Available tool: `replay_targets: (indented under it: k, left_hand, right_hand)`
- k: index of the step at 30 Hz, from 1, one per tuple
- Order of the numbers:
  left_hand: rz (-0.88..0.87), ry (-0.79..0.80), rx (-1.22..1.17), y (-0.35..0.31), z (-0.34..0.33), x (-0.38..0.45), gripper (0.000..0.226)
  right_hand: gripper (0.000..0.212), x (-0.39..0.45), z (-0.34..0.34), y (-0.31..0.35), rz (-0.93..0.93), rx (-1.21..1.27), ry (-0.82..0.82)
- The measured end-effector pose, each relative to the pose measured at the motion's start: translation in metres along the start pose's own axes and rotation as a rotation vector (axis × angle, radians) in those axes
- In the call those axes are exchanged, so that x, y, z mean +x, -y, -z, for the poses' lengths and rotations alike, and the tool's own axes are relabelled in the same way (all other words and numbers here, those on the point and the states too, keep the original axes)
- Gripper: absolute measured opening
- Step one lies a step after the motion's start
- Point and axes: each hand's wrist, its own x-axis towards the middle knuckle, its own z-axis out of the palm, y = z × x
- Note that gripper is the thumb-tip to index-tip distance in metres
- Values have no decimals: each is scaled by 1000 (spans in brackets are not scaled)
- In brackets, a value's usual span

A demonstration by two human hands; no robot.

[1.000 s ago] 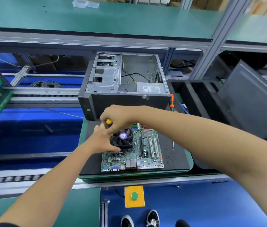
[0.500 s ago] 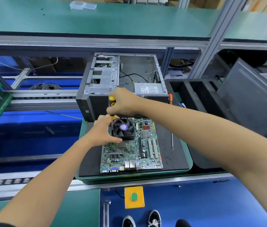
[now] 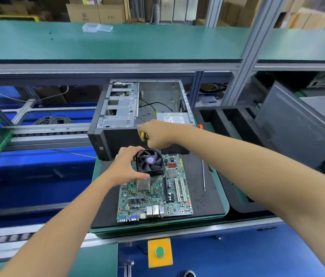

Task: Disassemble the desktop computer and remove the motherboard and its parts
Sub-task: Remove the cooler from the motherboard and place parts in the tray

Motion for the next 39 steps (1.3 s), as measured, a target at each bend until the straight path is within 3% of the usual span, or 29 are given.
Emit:
replay_targets:
  k: [5, 7, 14, 21, 26, 39]
  left_hand:
    - [-30, -8, -12, -10, -5, 6, 78]
    - [-39, 11, -3, -16, -8, 11, 77]
    - [-88, 32, -42, -54, -29, 35, 74]
    - [-170, 105, 66, -117, -92, 75, 73]
    - [-264, 76, 116, -178, -135, 123, 55]
    - [-136, 88, 386, -234, -191, 235, 83]
  right_hand:
    - [90, -15, -30, -20, -7, -369, 232]
    - [100, -21, -36, -28, -17, -407, 214]
    - [89, -43, -31, -68, -61, -347, 131]
    - [71, -92, -26, -141, -165, -328, 208]
    - [71, -134, -10, -214, -204, -324, 186]
    - [64, -152, 13, -330, -355, -280, 70]
